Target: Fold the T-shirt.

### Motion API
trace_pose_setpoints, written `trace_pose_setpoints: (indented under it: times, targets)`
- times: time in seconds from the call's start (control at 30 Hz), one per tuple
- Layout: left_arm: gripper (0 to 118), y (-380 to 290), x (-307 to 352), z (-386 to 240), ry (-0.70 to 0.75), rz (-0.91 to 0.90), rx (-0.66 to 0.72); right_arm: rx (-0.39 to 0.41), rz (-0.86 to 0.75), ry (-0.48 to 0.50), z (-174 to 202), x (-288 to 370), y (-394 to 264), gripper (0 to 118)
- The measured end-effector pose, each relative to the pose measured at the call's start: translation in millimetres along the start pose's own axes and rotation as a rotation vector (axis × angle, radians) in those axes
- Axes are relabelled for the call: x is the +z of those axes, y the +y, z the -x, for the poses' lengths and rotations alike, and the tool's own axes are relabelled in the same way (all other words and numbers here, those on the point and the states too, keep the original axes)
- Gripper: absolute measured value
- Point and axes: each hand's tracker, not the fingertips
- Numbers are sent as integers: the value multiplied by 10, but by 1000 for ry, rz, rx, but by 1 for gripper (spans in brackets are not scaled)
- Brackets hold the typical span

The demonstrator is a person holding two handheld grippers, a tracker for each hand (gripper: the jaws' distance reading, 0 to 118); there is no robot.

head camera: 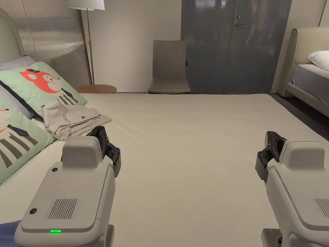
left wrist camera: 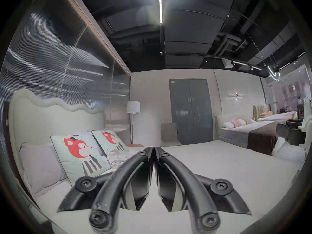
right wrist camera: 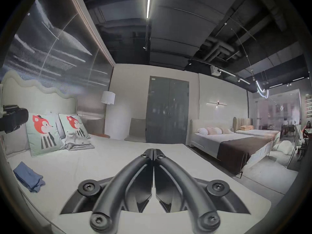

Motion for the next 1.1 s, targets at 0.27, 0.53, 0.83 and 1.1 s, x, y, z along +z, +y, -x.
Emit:
trace_pose_setpoints:
  times: [0.27, 0.53, 0.83, 1.1]
  targets:
    - [1, -14, -10, -50, -23, 16, 10, 13, -14, 1, 0, 4, 26, 0]
    - [109, -41, -9, -42, -54, 42, 19, -3, -7, 19, 3, -10, 16, 111]
    - [111, -34, 45, -6, -42, 19, 47, -23, -24, 17, 1, 21, 12, 117]
    - [111, -48, 60, -18, -27, 20, 38, -21, -13, 12, -6, 28, -2, 117]
